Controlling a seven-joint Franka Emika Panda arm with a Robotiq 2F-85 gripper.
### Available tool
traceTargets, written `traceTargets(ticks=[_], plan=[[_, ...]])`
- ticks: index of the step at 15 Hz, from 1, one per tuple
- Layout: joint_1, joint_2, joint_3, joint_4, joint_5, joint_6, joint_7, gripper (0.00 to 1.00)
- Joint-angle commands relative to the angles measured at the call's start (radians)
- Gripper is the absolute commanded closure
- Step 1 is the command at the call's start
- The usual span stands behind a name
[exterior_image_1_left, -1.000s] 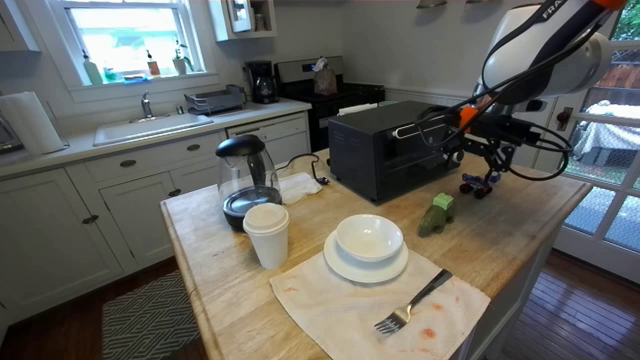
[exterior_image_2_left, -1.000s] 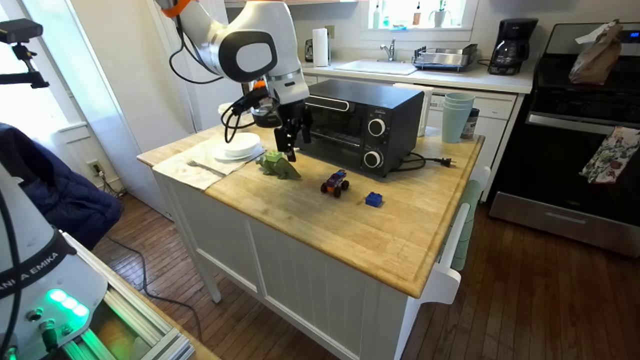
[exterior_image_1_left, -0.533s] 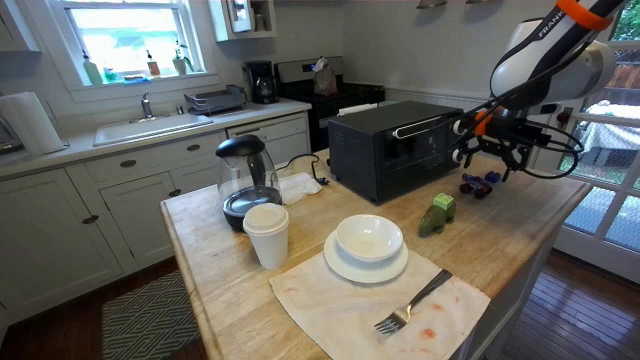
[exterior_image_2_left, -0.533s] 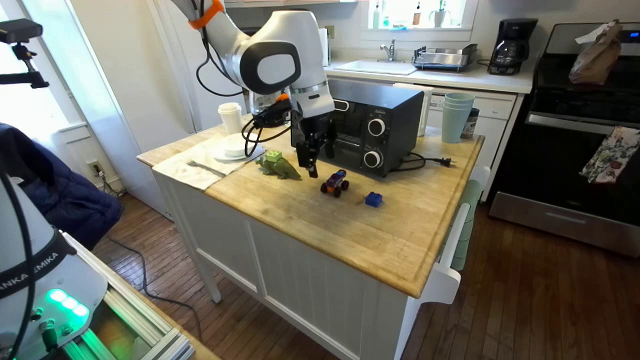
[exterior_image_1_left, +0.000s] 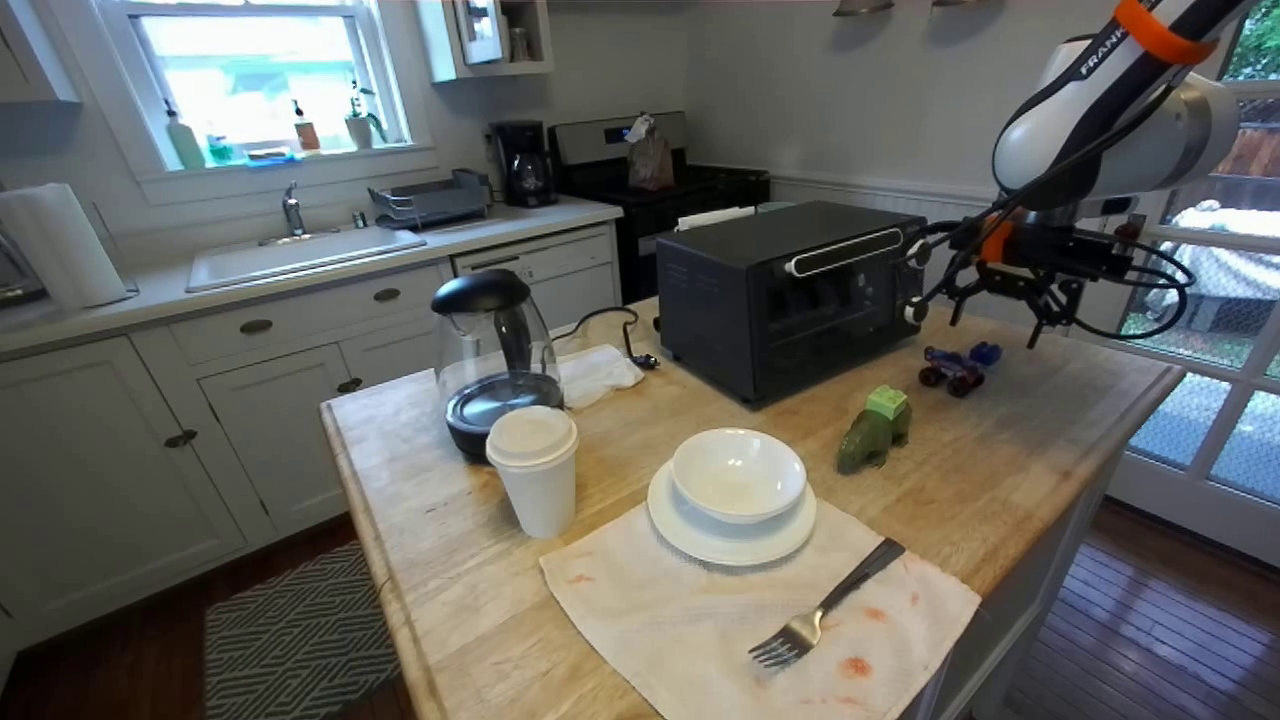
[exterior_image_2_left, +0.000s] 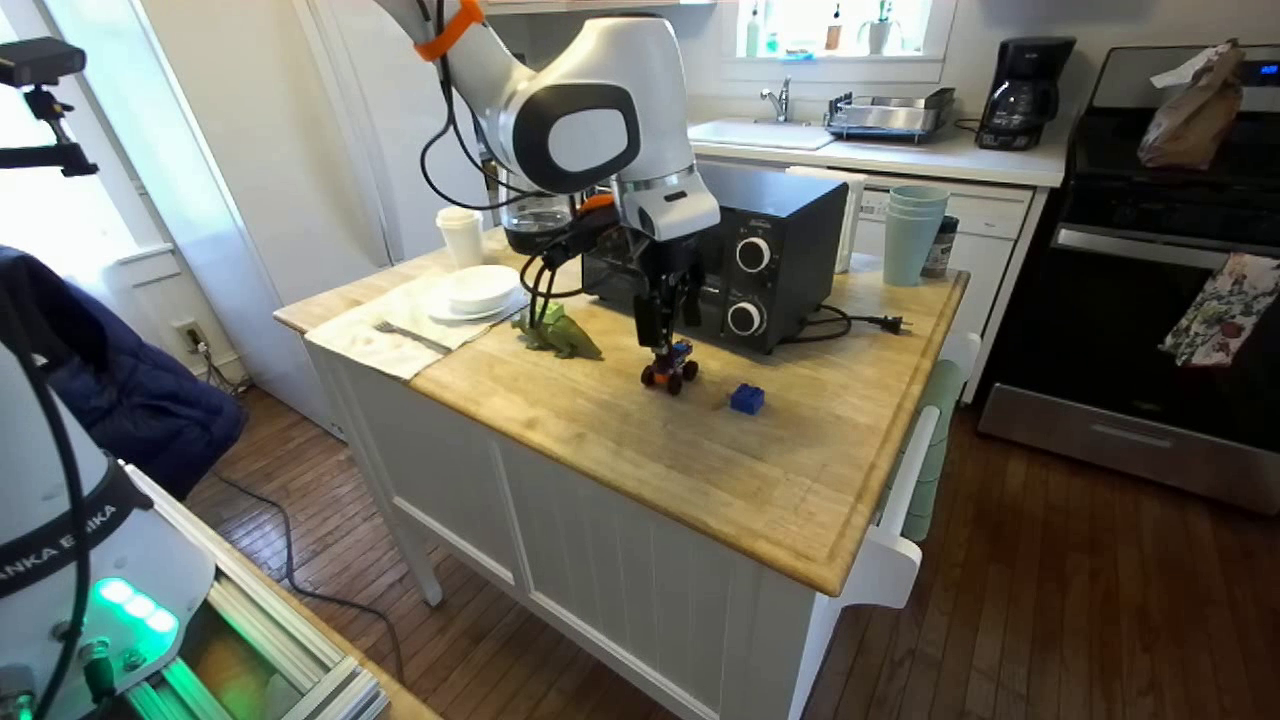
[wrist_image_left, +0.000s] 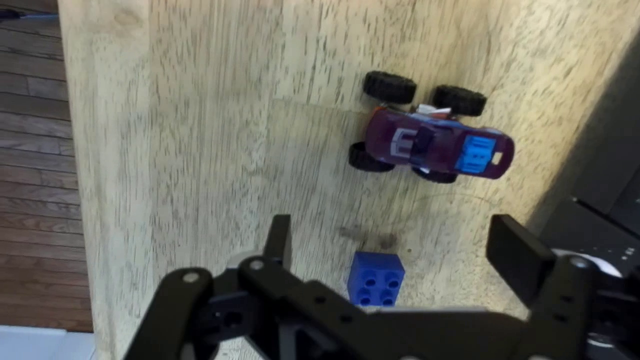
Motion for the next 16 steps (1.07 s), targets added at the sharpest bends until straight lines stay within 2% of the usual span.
traceTargets(ticks=[1,6,16], plan=[[0.009,0.011,-0.016,0.009,0.010,-0.005,-0.015,0.00],[0.015,0.012,-0.018,0.009,0.009,-0.005,-0.014,0.00],[-0.033,0.145,-0.033,0.154,0.016,-0.033,-0.145,0.00]])
